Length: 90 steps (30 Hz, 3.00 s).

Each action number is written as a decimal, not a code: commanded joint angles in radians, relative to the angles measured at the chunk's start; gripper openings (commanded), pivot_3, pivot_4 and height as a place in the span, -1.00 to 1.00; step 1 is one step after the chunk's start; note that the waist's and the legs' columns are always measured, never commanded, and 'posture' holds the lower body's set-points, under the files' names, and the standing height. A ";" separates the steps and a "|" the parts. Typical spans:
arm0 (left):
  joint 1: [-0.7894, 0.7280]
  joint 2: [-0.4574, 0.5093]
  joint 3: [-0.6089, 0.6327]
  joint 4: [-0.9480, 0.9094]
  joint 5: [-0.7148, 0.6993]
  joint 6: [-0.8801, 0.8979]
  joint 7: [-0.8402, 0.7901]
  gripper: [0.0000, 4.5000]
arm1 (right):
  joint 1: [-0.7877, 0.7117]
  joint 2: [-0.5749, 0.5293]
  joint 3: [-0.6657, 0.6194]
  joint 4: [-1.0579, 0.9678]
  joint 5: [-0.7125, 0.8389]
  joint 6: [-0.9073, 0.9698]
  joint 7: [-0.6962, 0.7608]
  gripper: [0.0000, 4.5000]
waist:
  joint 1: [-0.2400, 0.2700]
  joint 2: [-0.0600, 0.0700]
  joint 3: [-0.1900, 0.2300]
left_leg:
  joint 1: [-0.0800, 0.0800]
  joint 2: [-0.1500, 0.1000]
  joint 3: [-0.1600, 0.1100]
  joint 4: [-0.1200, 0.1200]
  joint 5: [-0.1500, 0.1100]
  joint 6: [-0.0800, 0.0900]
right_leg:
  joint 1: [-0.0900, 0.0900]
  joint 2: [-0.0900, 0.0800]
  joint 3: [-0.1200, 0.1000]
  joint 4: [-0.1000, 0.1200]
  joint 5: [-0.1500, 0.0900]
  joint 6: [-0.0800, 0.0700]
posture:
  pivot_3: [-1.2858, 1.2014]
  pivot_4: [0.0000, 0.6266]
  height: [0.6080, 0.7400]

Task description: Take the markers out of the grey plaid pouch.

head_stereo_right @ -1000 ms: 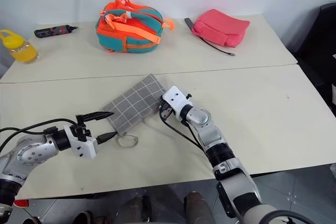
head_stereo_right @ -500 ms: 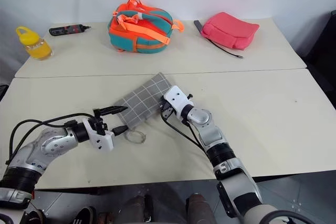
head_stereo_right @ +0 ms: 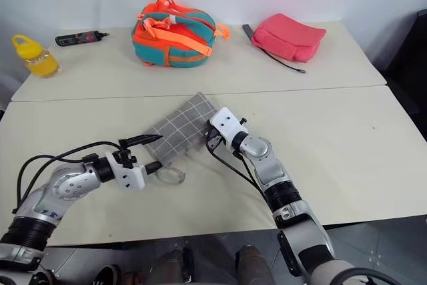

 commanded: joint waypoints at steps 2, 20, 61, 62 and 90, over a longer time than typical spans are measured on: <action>0.003 -0.034 -0.072 0.023 0.090 0.064 -0.003 0.76 | -0.004 0.005 -0.004 -0.037 0.011 -0.001 0.006 -0.97 | 0.006 0.000 0.000 | 0.000 0.000 0.000 0.000 0.001 0.001 | 0.000 0.000 0.000 0.000 0.000 0.000 | 0.03 -0.52 1.00; 0.029 -0.031 -0.061 -0.002 -0.010 0.115 -0.056 -0.99 | -0.004 -0.003 -0.007 -0.043 0.007 -0.001 0.001 -1.00 | -0.001 0.000 0.000 | 0.002 0.000 0.002 -0.002 0.002 0.000 | 0.000 0.000 0.002 0.001 0.000 0.000 | 0.03 -0.52 1.00; -0.003 -0.056 -0.027 -0.190 -0.017 0.193 -0.078 -1.00 | 0.150 0.084 0.051 -0.413 0.382 0.519 0.252 -0.67 | 0.003 -0.001 0.000 | -0.004 0.002 0.002 -0.002 -0.002 -0.001 | -0.004 0.002 0.003 -0.005 0.000 0.001 | 0.03 -0.52 1.00; -0.001 -0.056 -0.027 -0.191 -0.017 0.193 -0.078 -1.00 | 0.155 0.081 0.050 -0.415 0.381 0.516 0.253 -0.80 | 0.003 -0.001 0.000 | -0.004 0.002 0.002 -0.002 -0.002 -0.001 | -0.004 0.002 0.003 -0.005 0.000 0.001 | 0.03 -0.52 1.00; 0.162 0.056 0.197 -0.149 -0.518 0.007 -0.176 -1.00 | -0.032 -0.285 -0.081 -0.057 0.207 0.199 0.282 -0.98 | -0.028 -0.003 0.002 | -0.004 0.004 0.002 -0.003 -0.003 -0.001 | -0.005 0.003 0.006 -0.007 0.000 0.001 | 0.03 -0.52 1.00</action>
